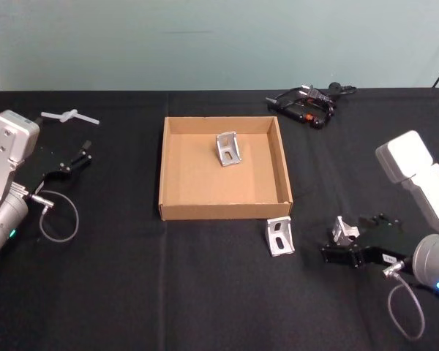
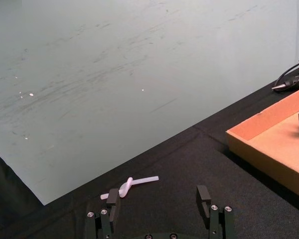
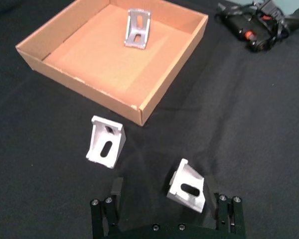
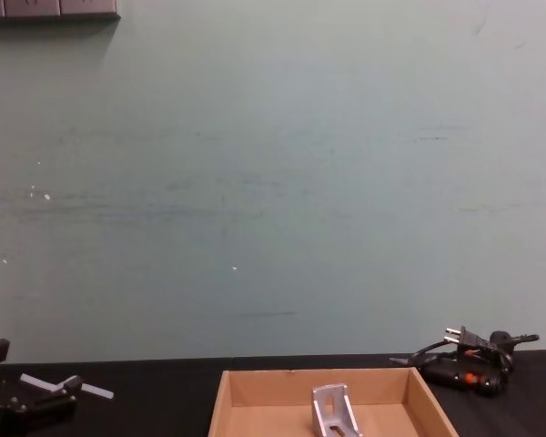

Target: Use one hand to pick up the angle iron from the table and place it into the box.

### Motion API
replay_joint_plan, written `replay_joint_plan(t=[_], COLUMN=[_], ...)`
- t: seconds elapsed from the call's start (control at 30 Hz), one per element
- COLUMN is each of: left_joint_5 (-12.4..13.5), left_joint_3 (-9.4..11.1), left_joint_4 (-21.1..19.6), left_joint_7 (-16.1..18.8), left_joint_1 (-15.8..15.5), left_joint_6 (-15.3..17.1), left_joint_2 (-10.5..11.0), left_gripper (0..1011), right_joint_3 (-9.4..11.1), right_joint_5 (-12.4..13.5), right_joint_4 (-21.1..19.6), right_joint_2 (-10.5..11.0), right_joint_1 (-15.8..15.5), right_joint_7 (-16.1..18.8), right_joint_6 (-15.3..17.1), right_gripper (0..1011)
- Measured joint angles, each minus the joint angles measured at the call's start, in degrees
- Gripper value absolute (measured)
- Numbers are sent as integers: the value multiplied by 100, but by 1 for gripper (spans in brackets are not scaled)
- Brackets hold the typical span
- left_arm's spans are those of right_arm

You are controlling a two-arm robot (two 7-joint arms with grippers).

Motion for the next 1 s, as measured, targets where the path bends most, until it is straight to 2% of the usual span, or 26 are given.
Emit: replay_joint_plan(t=[0.3, 0.6, 0.97, 1.0], left_joint_5=[0, 0, 0, 0], left_joint_3=[0, 0, 0, 0], left_joint_4=[0, 0, 1, 1], left_joint_7=[0, 0, 0, 0], left_joint_1=[0, 0, 0, 0], left_joint_6=[0, 0, 0, 0], left_joint_2=[0, 0, 0, 0], left_gripper=[1005, 1005, 1005, 1005], right_joint_3=[112, 195, 200, 200], right_joint_5=[-90, -123, -124, -124], right_joint_4=[89, 285, 283, 283], right_joint_2=[-226, -495, -485, -483], right_joint_1=[-102, -47, -46, -47], right_joint_7=[-64, -66, -65, -65], right_joint_6=[29, -86, -91, -91], right_gripper=[1002, 1002, 1000, 972])
